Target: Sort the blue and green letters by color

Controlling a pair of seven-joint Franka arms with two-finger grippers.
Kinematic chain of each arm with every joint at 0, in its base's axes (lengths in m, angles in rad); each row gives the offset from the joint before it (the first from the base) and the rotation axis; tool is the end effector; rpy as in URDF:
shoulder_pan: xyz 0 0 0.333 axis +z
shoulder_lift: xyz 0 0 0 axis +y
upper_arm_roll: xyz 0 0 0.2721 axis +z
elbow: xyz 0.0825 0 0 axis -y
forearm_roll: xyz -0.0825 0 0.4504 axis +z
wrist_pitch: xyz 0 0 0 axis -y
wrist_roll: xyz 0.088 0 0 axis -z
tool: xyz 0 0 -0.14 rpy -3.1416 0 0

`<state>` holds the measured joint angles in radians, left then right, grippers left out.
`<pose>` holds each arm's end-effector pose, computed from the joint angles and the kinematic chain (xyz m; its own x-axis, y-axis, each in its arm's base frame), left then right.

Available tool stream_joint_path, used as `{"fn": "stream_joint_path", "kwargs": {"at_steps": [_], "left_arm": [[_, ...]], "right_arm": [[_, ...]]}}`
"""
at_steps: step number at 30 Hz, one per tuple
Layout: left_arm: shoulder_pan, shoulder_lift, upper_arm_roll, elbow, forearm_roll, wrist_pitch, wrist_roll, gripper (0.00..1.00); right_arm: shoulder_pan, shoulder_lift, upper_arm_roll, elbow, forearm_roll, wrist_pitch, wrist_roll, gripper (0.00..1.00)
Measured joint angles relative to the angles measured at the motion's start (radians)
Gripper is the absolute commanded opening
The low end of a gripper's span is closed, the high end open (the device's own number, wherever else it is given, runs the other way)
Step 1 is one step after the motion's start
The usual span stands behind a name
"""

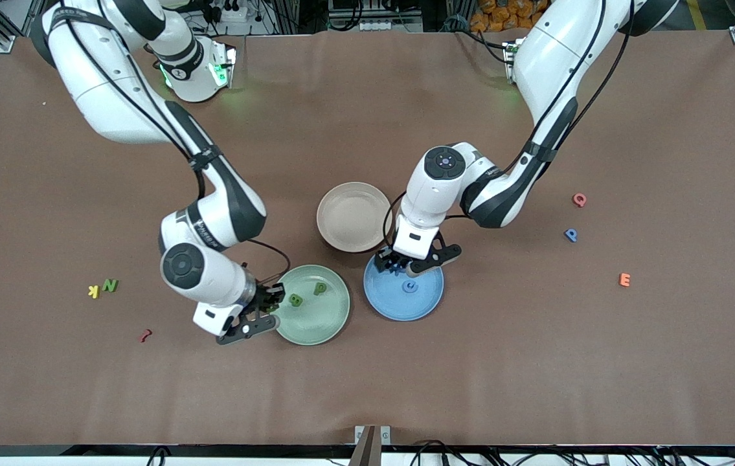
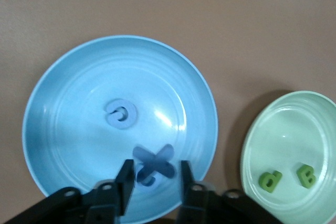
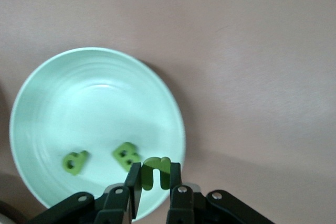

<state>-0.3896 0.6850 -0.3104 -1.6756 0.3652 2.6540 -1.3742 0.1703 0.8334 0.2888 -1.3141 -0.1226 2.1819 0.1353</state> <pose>0.5724 -0.4720 0.1427 0.8699 0.4746 0.1343 0.4193 -0.8549 0.3055 0.7140 0.3061 0.1606 0.9569 0.2862 0.0503 0.2902 -0.9500 -0.1155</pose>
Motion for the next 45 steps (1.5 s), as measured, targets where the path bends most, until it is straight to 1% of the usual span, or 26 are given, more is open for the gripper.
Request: {"fn": "stream_joint_path", "kwargs": {"at_steps": [1,4,7,8,9,10,11,12,13,14,17,22,25,28,31,35,39,42,45], "left_arm": [[0.001,0.000,0.003,0.000,0.003,-0.003,0.001,1.00],[0.008,0.000,0.015,-0.004,0.008,-0.031,0.024,1.00],[0.026,0.000,0.019,-0.009,0.009,-0.086,0.095,1.00],[0.034,0.000,0.019,-0.010,0.009,-0.110,0.123,1.00],[0.043,0.000,0.020,-0.010,0.009,-0.141,0.156,1.00],[0.051,0.000,0.019,-0.011,0.009,-0.172,0.188,1.00],[0.060,-0.001,0.020,-0.012,0.009,-0.205,0.224,1.00],[0.069,-0.002,0.019,-0.014,0.009,-0.233,0.257,1.00],[0.079,-0.005,0.018,-0.017,0.009,-0.262,0.294,1.00],[0.091,-0.009,0.018,-0.025,0.009,-0.287,0.332,1.00],[0.121,-0.033,0.014,-0.060,0.009,-0.320,0.414,1.00],[0.192,-0.112,0.005,-0.171,0.009,-0.340,0.571,1.00],[0.261,-0.165,-0.005,-0.247,0.009,-0.345,0.690,1.00],[0.353,-0.206,-0.024,-0.312,0.009,-0.345,0.790,1.00],[0.448,-0.227,-0.046,-0.357,0.009,-0.345,0.842,1.00],[0.546,-0.235,-0.064,-0.394,0.006,-0.344,0.820,1.00],[0.610,-0.232,-0.067,-0.401,0.005,-0.340,0.683,1.00],[0.648,-0.229,-0.067,-0.391,0.005,-0.336,0.592,1.00],[0.668,-0.226,-0.067,-0.378,0.005,-0.335,0.542,1.00]], "right_arm": [[0.008,0.001,0.000,0.000,-0.004,0.000,0.019,0.11],[0.032,0.003,-0.002,-0.002,-0.023,0.000,0.082,0.16],[0.051,0.007,-0.003,-0.004,-0.033,0.001,0.128,0.21],[0.055,0.009,-0.004,-0.005,-0.034,0.001,0.138,0.25],[0.060,0.010,-0.005,-0.005,-0.034,0.001,0.148,0.31],[0.064,0.011,-0.005,-0.006,-0.034,0.001,0.157,0.41],[0.067,0.012,-0.006,-0.006,-0.034,0.001,0.167,0.54],[0.069,0.012,-0.006,-0.006,-0.035,0.001,0.175,0.69],[0.072,0.013,-0.006,-0.006,-0.035,0.001,0.183,0.87],[0.074,0.013,-0.006,-0.006,-0.035,0.001,0.193,1.00],[0.078,0.013,-0.006,-0.006,-0.035,0.001,0.210,1.00],[0.078,0.013,-0.007,-0.006,-0.035,0.001,0.217,1.00],[0.077,0.013,-0.009,-0.005,-0.035,0.001,0.218,1.00],[0.067,0.008,-0.013,-0.002,-0.035,-0.010,0.225,1.00],[0.035,-0.007,-0.014,0.008,-0.035,-0.090,0.226,1.00],[-0.026,-0.051,-0.015,0.016,-0.041,-0.223,0.200,1.00],[-0.080,-0.115,-0.016,0.010,-0.050,-0.326,0.129,1.00],[-0.121,-0.159,-0.017,-0.014,-0.053,-0.360,0.039,1.00],[-0.164,-0.196,-0.018,-0.054,-0.054,-0.366,-0.069,1.00]]}}
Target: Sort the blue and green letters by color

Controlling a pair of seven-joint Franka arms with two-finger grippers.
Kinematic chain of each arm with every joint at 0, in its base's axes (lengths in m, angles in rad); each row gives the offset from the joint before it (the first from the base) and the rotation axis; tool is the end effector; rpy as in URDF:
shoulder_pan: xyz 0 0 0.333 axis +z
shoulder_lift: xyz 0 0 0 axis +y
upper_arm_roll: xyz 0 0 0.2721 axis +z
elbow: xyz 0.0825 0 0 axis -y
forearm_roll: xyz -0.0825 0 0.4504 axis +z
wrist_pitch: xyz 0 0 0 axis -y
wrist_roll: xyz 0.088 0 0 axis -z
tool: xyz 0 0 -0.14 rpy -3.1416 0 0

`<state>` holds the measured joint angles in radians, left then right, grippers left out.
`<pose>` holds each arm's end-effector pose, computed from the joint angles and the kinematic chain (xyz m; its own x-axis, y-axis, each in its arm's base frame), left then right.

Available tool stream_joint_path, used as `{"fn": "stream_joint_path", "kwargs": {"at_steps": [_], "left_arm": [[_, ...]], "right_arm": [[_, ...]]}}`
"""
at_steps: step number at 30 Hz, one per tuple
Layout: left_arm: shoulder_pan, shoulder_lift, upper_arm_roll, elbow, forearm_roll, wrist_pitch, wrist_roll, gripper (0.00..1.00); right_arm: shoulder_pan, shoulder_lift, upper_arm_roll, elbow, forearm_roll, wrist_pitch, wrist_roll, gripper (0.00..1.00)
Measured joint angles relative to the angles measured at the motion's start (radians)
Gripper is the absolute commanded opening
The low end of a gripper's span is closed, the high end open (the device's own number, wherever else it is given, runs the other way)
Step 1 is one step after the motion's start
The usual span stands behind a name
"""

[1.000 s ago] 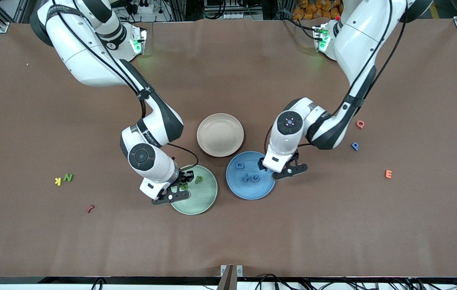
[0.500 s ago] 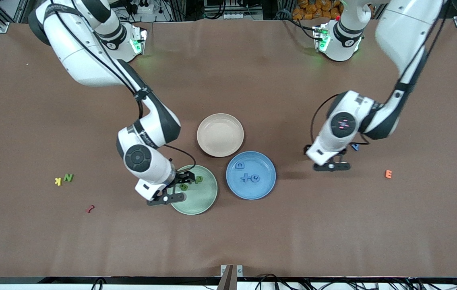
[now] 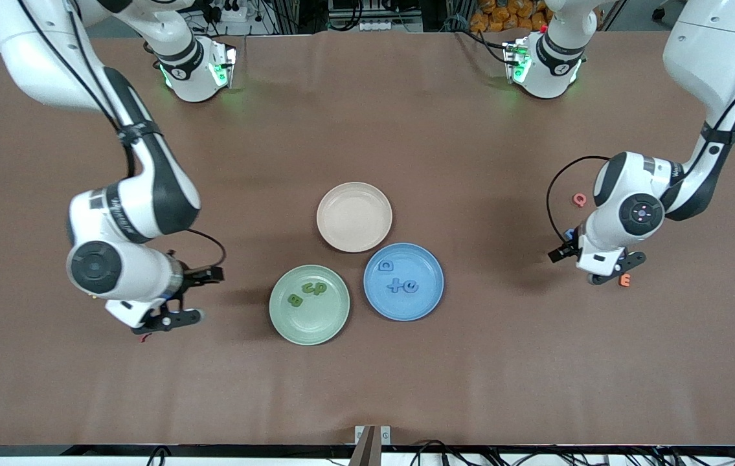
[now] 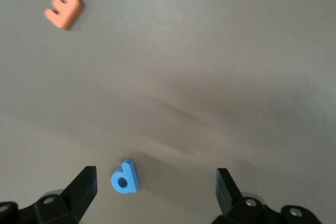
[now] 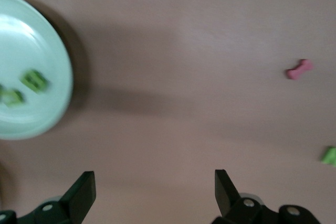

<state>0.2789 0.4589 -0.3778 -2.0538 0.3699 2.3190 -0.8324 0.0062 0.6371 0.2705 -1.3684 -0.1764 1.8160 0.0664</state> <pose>0.5923 -0.0620 0.0896 0.8822 0.4679 -0.0524 0.4557 -0.8766 -0.1550 0.7167 0.1579 0.2461 0.9605 0.2239 -0.1650 0.2291 -0.9733 0.0129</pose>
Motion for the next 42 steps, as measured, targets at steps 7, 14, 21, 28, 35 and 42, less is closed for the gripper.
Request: {"fn": "stream_joint_path", "kwargs": {"at_steps": [7,14,21,28,35,42], "left_arm": [[0.006,0.004,-0.004,0.004,0.000,0.007,-0.112,1.00],[0.023,-0.001,-0.005,-0.057,0.000,0.125,-0.143,1.00],[0.065,-0.026,-0.005,-0.160,0.000,0.253,-0.173,1.00],[0.073,-0.039,-0.006,-0.201,0.000,0.270,-0.214,1.00],[0.097,-0.045,-0.005,-0.251,0.000,0.321,-0.216,1.00],[0.131,-0.046,-0.005,-0.305,0.015,0.391,-0.216,1.00]], "right_arm": [[-0.093,-0.054,-0.002,-0.103,-0.001,0.015,-0.257,1.00],[-0.153,-0.078,-0.003,-0.203,-0.022,0.117,-0.492,1.00],[-0.244,-0.090,-0.005,-0.301,-0.024,0.259,-0.754,1.00],[-0.304,-0.091,-0.005,-0.355,-0.024,0.346,-0.957,1.00],[-0.343,-0.092,-0.006,-0.416,-0.024,0.465,-1.117,0.99],[-0.399,-0.092,-0.007,-0.488,-0.025,0.569,-1.261,0.98]]}}
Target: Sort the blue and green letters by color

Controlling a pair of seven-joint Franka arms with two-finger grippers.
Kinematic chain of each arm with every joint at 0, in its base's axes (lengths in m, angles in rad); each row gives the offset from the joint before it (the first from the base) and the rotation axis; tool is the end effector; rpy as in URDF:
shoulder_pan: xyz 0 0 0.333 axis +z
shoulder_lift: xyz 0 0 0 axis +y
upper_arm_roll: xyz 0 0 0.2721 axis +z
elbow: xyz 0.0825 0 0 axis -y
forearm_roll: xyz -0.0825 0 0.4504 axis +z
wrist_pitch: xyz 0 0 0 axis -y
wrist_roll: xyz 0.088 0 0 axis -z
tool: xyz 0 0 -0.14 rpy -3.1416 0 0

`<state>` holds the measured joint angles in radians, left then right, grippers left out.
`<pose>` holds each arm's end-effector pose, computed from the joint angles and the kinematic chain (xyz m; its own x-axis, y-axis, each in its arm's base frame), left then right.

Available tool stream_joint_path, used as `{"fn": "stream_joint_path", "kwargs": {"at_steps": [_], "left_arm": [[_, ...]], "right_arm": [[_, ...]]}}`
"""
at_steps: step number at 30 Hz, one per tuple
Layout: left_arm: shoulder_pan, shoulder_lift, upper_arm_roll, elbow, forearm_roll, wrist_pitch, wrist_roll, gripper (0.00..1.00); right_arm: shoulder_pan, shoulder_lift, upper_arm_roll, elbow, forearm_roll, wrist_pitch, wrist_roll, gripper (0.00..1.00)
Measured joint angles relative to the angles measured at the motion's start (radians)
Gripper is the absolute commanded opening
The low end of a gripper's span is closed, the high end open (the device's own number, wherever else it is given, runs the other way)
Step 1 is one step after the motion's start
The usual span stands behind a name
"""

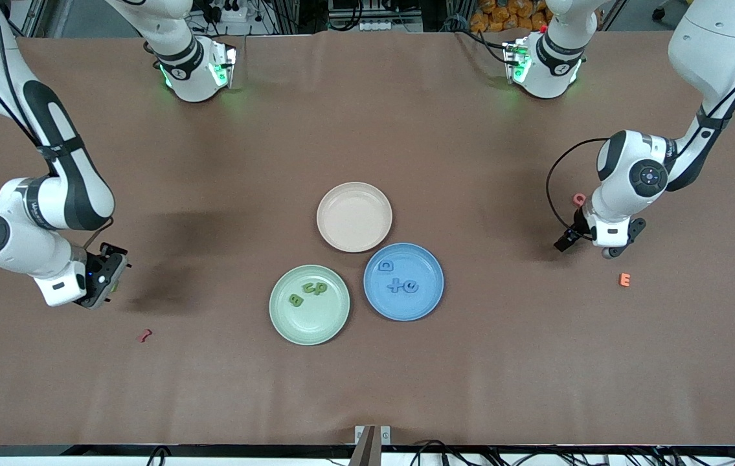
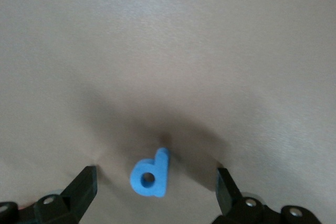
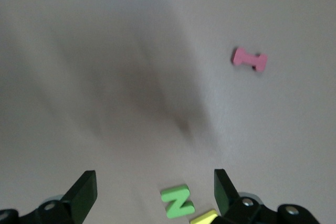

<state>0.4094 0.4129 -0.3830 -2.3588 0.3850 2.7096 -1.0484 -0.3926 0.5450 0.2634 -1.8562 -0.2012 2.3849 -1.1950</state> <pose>0.5128 -0.0252 0.0316 0.7313 0.6821 -0.0006 0.6820 -0.7313 -0.0101 0.6606 -0.0873 0.1165 0.3855 0.9227 -0.0001 0.9226 -0.3855 0.0095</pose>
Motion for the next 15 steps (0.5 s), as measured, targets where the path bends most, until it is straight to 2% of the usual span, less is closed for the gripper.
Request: {"fn": "stream_joint_path", "kwargs": {"at_steps": [9,10,15], "left_arm": [[0.016,-0.002,-0.001,-0.008,0.011,0.007,0.000,1.00],[0.016,-0.002,-0.001,-0.008,0.011,0.007,0.000,0.97],[0.016,-0.003,-0.002,-0.008,0.012,0.008,0.000,0.53]], "right_arm": [[-0.038,0.001,0.000,-0.026,-0.003,0.045,-0.085,0.93],[-0.038,0.002,0.000,-0.027,-0.005,0.050,-0.089,0.93],[-0.043,0.012,-0.001,-0.031,-0.018,0.074,-0.091,0.90]]}}
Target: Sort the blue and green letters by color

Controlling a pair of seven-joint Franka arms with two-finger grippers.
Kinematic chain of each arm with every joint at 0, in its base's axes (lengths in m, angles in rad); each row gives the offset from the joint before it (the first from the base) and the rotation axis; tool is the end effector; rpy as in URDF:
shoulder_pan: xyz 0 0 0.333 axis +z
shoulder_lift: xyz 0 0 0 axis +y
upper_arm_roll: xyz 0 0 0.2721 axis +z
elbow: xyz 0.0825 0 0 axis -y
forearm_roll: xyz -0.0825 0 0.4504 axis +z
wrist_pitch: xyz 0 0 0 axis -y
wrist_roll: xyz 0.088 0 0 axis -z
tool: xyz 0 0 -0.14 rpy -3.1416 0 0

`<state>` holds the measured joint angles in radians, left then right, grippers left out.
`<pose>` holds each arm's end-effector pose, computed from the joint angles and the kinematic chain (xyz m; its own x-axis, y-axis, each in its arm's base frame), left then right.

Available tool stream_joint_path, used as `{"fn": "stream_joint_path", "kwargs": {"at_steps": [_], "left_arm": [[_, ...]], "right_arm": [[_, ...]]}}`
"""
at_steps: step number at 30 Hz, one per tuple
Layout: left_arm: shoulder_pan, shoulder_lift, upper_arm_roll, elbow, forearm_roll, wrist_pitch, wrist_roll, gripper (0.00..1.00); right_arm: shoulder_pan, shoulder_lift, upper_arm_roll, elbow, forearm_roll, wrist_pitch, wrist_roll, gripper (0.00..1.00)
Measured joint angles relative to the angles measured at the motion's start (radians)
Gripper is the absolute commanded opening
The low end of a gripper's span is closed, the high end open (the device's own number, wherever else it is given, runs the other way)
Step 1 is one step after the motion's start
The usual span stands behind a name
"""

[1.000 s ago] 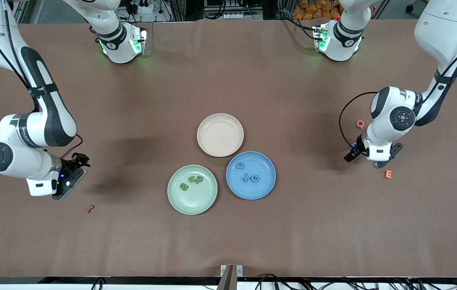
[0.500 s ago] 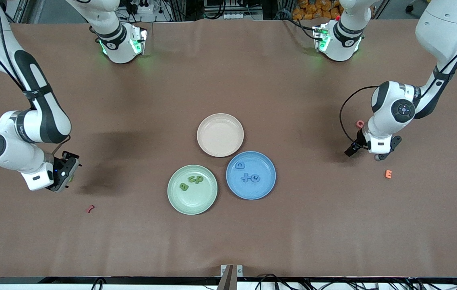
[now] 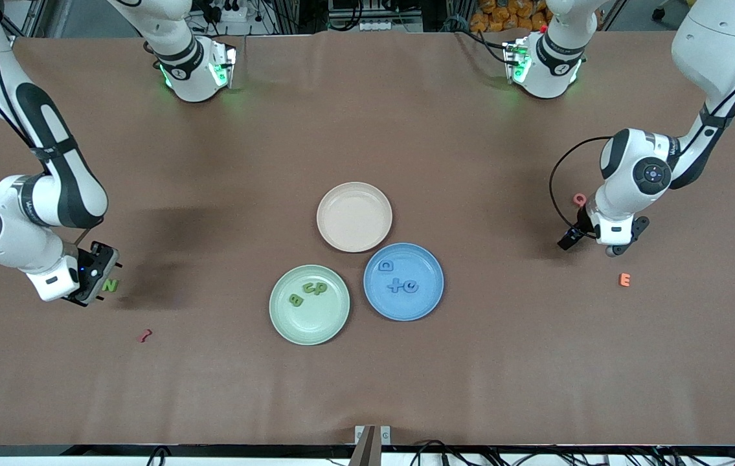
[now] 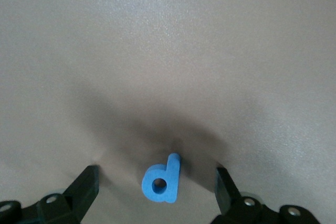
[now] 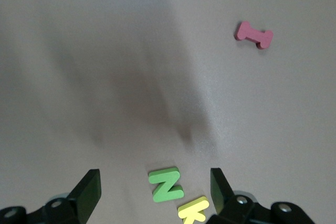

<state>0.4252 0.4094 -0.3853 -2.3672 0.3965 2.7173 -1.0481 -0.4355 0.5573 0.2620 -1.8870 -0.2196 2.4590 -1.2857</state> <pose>0.5108 -0.0193 0.0313 0.7302 0.6832 0.0039 0.6832 -0.7302 -0.0091 0.6516 -0.1118 0.1014 0.3250 0.9457 0.0044 0.9448 -0.3249 0.0414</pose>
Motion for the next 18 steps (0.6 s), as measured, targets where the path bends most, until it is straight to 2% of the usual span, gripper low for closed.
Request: {"fn": "stream_joint_path", "kwargs": {"at_steps": [2,7,12,18], "left_arm": [[0.000,-0.001,-0.001,0.000,0.000,0.001,0.000,0.40],[0.000,-0.011,-0.004,-0.001,0.000,0.004,-0.008,0.24],[-0.001,-0.021,-0.008,-0.002,0.000,0.006,-0.015,0.17],[-0.002,-0.024,-0.012,-0.002,0.000,0.007,-0.025,0.15]], "right_arm": [[-0.003,0.005,0.000,-0.002,-0.005,0.007,-0.002,0.90],[-0.013,0.014,-0.001,-0.007,-0.015,0.022,-0.002,0.90],[-0.033,0.037,-0.001,-0.009,-0.016,0.041,-0.004,0.89],[-0.042,0.060,-0.001,-0.009,-0.018,0.059,-0.006,0.87]]}}
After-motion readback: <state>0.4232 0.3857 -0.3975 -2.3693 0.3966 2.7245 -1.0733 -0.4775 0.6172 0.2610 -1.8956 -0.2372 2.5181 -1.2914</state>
